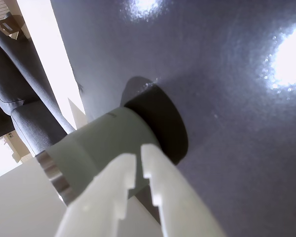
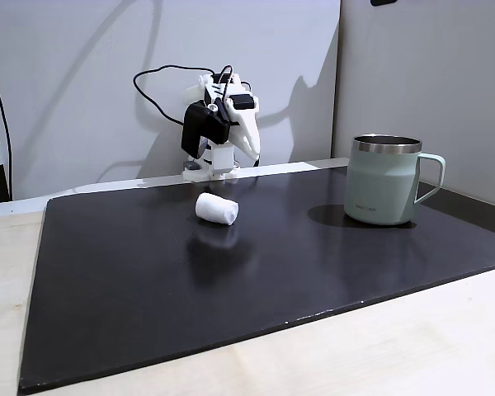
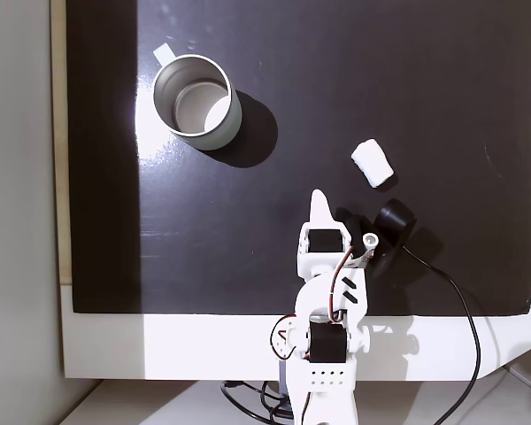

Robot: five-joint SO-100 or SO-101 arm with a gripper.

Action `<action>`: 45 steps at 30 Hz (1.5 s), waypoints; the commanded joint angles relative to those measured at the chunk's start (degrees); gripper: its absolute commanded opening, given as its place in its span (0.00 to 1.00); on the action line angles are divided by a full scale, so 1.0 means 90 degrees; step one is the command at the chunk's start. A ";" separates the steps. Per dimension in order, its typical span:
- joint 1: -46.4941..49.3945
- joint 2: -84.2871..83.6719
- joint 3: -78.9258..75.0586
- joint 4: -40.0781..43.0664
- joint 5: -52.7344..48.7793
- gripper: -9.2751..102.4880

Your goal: Grasp a gauze and put it in the cup.

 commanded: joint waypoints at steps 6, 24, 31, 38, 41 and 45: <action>-0.0195 0.0078 -0.0049 0.0020 -0.0254 0.08; -0.0352 0.0059 -0.0879 0.0488 -0.0078 0.08; -0.0332 -0.1250 -0.2617 0.0986 0.0264 0.08; 0.0010 -0.2695 -0.3975 0.1260 0.0918 0.08; 0.0371 -0.3652 -0.4531 0.1514 0.1455 0.09; 0.0723 -0.4688 -0.5195 0.1875 0.2012 0.09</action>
